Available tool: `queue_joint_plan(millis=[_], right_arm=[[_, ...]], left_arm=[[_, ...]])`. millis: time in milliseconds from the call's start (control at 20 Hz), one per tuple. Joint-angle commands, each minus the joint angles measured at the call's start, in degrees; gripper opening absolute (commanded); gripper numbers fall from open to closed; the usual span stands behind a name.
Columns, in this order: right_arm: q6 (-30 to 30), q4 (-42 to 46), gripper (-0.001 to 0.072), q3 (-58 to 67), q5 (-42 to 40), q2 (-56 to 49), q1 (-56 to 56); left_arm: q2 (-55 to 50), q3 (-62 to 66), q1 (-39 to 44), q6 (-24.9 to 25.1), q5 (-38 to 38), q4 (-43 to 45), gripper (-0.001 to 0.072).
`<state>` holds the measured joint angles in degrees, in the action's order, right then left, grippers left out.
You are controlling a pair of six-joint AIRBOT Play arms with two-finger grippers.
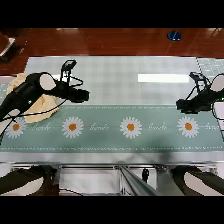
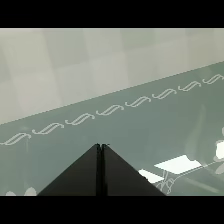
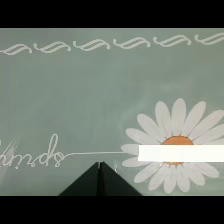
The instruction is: Fold the shirts.
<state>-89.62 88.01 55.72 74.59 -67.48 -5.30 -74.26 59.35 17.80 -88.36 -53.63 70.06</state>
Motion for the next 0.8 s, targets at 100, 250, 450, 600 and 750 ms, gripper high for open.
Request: queue_joint_plan(millis=[100,250,450,600,750], right_arm=[[0.0,0.0,0.0017,0.0,0.0,0.0,0.0],[0.0,0.0,0.0017,0.0,0.0,0.0,0.0],[0.0,0.0,0.0017,0.0,0.0,0.0,0.0],[0.0,0.0,0.0017,0.0,0.0,0.0,0.0],[0.0,0.0,0.0017,0.0,-0.7,0.0,0.0]], left_arm=[[0.0,0.0,0.0,0.0,0.0,0.0,0.0028],[0.0,0.0,0.0,0.0,0.0,0.0,0.0028],[0.0,0.0,0.0,0.0,0.0,0.0,0.0028],[0.0,0.0,0.0,0.0,0.0,0.0,0.0028],[0.0,0.0,0.0,0.0,0.0,0.0,0.0028]])
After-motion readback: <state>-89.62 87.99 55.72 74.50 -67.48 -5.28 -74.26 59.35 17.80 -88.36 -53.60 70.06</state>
